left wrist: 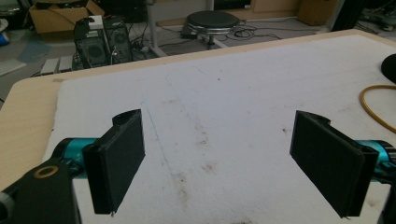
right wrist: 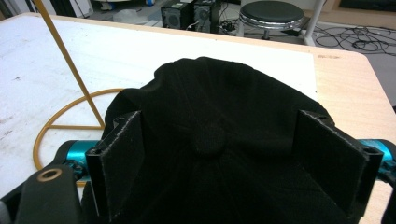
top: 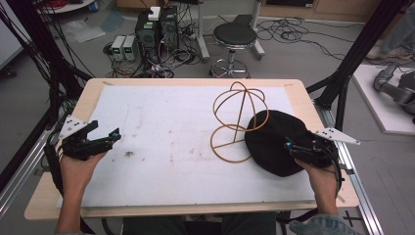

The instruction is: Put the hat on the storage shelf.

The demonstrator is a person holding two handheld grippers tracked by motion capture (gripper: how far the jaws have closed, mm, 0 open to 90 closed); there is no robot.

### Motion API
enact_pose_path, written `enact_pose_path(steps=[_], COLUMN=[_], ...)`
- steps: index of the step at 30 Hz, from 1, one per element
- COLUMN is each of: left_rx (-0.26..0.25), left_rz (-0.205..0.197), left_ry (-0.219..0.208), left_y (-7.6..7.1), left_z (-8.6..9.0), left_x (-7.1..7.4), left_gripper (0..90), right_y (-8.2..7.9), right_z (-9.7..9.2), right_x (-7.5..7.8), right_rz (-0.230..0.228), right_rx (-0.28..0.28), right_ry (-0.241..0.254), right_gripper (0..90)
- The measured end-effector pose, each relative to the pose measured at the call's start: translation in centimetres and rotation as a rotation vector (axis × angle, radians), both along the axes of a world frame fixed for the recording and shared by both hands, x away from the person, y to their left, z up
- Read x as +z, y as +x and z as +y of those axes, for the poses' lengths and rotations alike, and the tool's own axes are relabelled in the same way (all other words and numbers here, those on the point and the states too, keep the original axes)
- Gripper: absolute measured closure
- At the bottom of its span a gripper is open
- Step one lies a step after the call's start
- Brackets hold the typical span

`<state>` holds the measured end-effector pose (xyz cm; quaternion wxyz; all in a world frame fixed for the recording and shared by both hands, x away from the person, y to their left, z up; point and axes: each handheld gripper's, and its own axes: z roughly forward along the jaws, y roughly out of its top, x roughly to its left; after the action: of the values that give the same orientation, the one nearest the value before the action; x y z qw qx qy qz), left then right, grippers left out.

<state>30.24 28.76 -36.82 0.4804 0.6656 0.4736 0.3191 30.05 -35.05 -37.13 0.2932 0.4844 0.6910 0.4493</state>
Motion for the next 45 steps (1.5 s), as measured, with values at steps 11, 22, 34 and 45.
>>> enact_pose_path(steps=[11,22,34,45], left_rx=[-0.001,-0.001,-0.001,-0.002], left_rz=[0.001,0.000,0.001,0.006], left_ry=[0.004,-0.003,-0.004,-0.001], left_y=[-0.2,-0.4,-0.4,-0.5], left_z=[0.0,0.1,0.0,0.0], left_x=[0.0,0.1,0.1,0.0], left_gripper=[18.1,18.1,18.1,18.1], right_y=[0.0,0.2,0.7,2.2], right_z=[-0.1,0.0,-0.6,0.1], right_x=[0.1,0.4,0.0,-0.6], right_rz=[-0.001,-0.016,-0.022,-0.030], right_rx=[-0.001,0.000,-0.016,0.000], right_ry=[0.004,0.002,0.000,0.002], right_gripper=[17.4,17.4,17.4,17.4])
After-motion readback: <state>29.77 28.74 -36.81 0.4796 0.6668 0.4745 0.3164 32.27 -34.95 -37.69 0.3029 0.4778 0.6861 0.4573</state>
